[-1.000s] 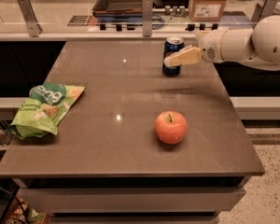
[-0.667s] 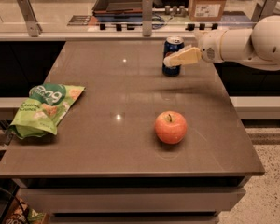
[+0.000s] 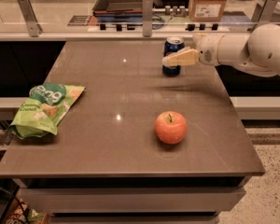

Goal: Move pepsi can near green rice chip bag

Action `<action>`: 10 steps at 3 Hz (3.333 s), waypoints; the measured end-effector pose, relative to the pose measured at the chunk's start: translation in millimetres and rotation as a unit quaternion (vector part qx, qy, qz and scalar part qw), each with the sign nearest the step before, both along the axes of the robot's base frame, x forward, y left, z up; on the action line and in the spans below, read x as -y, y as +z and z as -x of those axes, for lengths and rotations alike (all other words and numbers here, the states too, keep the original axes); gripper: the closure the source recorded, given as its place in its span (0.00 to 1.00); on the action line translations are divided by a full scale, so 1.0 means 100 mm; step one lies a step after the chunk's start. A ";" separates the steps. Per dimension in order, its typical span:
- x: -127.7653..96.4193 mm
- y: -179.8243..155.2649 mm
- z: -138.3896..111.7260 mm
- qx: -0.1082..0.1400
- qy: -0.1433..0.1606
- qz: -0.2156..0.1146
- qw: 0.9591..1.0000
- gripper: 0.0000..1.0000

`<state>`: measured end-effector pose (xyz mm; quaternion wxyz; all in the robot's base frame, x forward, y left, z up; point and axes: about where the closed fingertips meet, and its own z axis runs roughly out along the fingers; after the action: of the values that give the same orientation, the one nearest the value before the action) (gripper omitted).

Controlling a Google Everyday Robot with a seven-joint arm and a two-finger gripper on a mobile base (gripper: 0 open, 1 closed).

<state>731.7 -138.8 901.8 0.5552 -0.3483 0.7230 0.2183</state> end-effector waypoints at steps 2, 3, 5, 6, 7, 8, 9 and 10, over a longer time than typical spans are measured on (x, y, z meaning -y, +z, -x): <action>-0.05 -0.15 -0.11 0.006 0.001 -0.037 0.999 0.18; -0.07 -0.15 -0.11 0.005 0.003 -0.037 0.999 0.40; -0.13 -0.17 -0.12 0.004 0.008 -0.038 0.999 0.88; -0.16 -0.17 -0.12 0.003 0.010 -0.038 0.999 1.00; -0.23 -0.15 -0.10 0.001 0.024 -0.041 0.999 1.00; -0.38 -0.02 0.04 0.004 0.057 -0.041 0.998 1.00; -0.55 0.14 0.24 0.015 0.079 -0.037 0.996 1.00; -0.81 0.28 0.49 0.023 0.097 -0.028 0.995 1.00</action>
Offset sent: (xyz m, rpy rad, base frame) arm 0.0152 0.0002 -0.0214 0.0939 -0.0134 -0.0088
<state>682.9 -58.0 929.7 0.5576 -0.4062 0.6660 0.2837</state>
